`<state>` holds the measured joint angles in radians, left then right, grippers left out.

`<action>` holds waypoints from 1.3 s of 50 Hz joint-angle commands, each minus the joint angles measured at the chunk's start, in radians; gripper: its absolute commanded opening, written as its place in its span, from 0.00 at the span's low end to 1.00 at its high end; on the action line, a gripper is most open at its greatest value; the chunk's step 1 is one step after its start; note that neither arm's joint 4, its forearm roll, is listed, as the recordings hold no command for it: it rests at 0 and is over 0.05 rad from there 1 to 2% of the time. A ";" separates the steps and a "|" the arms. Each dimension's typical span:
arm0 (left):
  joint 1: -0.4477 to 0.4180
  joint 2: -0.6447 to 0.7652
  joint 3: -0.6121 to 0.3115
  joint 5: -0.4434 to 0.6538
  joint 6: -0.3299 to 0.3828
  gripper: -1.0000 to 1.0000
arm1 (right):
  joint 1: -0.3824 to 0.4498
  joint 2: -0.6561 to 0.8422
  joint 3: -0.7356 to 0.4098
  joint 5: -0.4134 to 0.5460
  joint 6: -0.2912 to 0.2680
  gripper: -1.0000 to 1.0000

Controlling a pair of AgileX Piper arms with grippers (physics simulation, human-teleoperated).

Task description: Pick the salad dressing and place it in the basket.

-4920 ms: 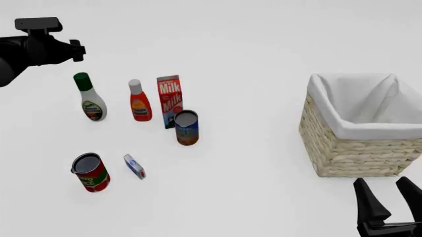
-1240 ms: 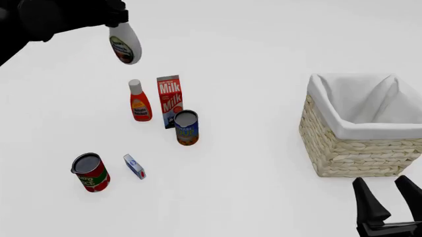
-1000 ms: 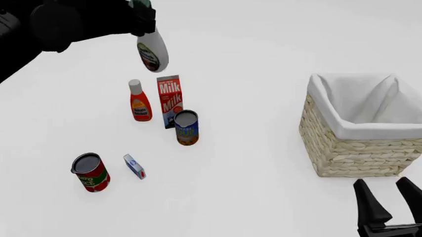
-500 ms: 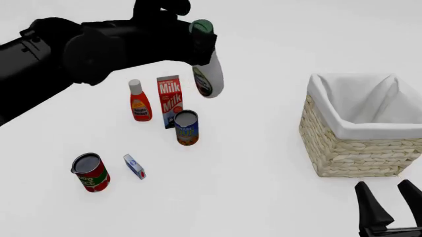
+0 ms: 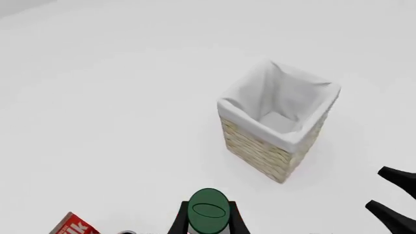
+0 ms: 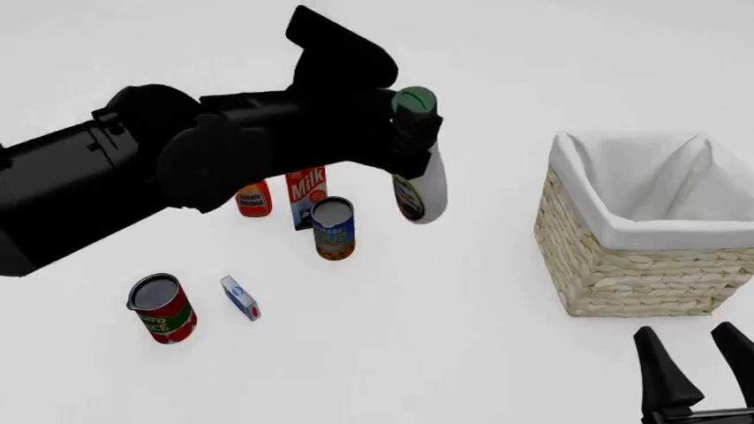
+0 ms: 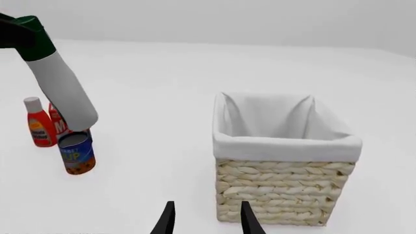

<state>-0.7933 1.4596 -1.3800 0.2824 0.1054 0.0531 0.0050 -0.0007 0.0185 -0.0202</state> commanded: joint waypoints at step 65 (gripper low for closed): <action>-0.064 -0.003 0.079 -0.050 -0.005 0.00 | 0.482 0.654 -0.574 0.072 -0.299 1.00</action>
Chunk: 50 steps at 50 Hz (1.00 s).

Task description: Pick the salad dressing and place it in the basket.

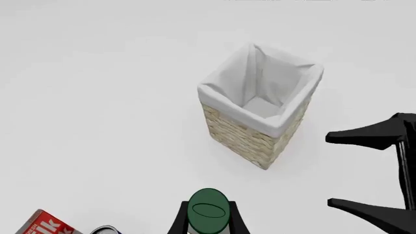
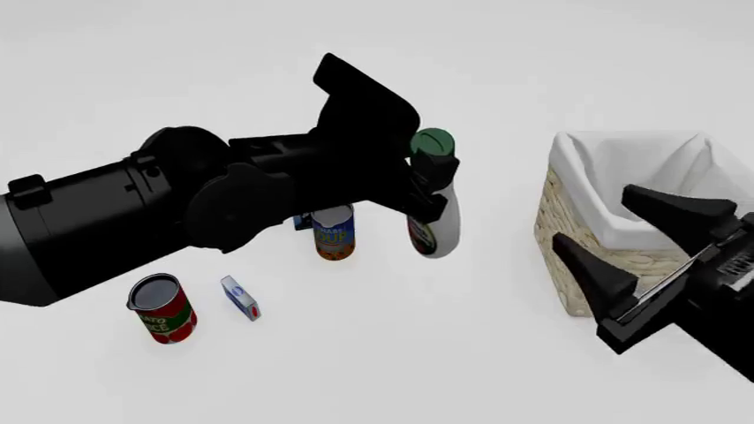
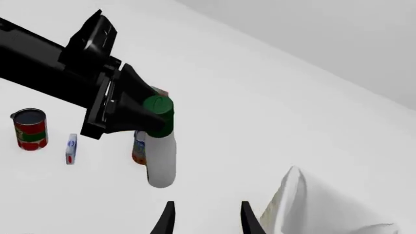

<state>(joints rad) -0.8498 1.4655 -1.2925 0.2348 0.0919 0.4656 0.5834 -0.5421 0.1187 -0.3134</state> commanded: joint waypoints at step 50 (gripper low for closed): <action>-0.055 -0.018 -0.015 0.010 -0.032 0.00 | 0.197 0.277 -0.057 -0.197 0.011 1.00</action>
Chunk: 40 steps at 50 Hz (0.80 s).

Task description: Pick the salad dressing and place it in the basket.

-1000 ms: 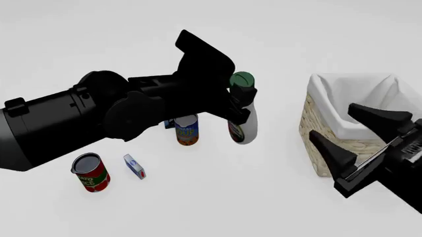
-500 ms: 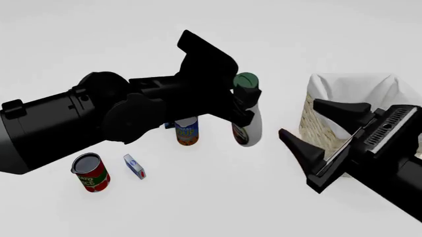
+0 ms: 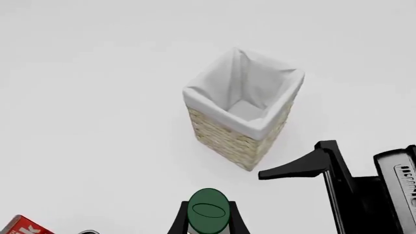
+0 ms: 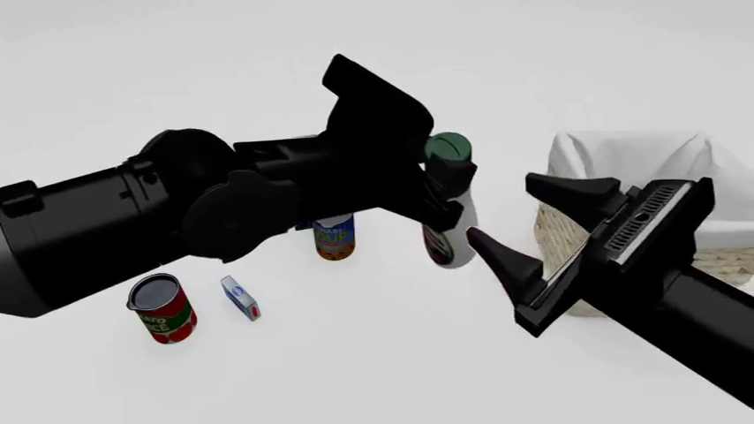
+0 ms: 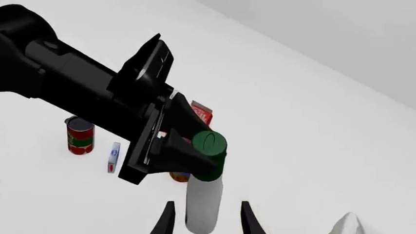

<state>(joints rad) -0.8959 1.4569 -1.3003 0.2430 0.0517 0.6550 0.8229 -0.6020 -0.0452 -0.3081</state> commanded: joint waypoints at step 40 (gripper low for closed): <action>-0.033 -0.028 -0.011 0.014 -0.017 0.00 | 0.013 0.159 0.028 -0.146 0.038 1.00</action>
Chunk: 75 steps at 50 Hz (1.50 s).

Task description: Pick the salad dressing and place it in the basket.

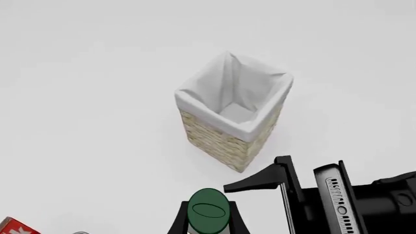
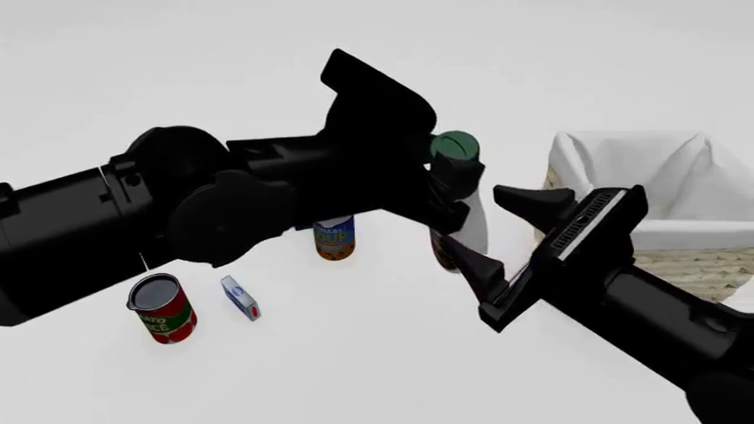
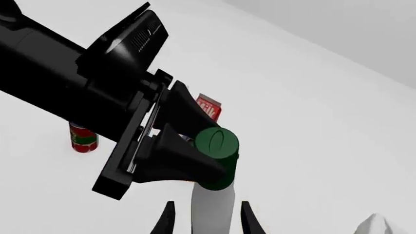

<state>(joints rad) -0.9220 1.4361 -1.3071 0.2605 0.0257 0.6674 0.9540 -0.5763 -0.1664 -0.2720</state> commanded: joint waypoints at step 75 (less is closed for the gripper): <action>-0.039 -0.037 0.007 0.001 -0.008 0.00 | -0.021 0.070 0.023 -0.080 -0.007 0.00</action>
<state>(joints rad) -0.9596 1.4029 -1.2987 0.2640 0.0027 0.6455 1.0284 -0.5532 -0.2438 -0.2854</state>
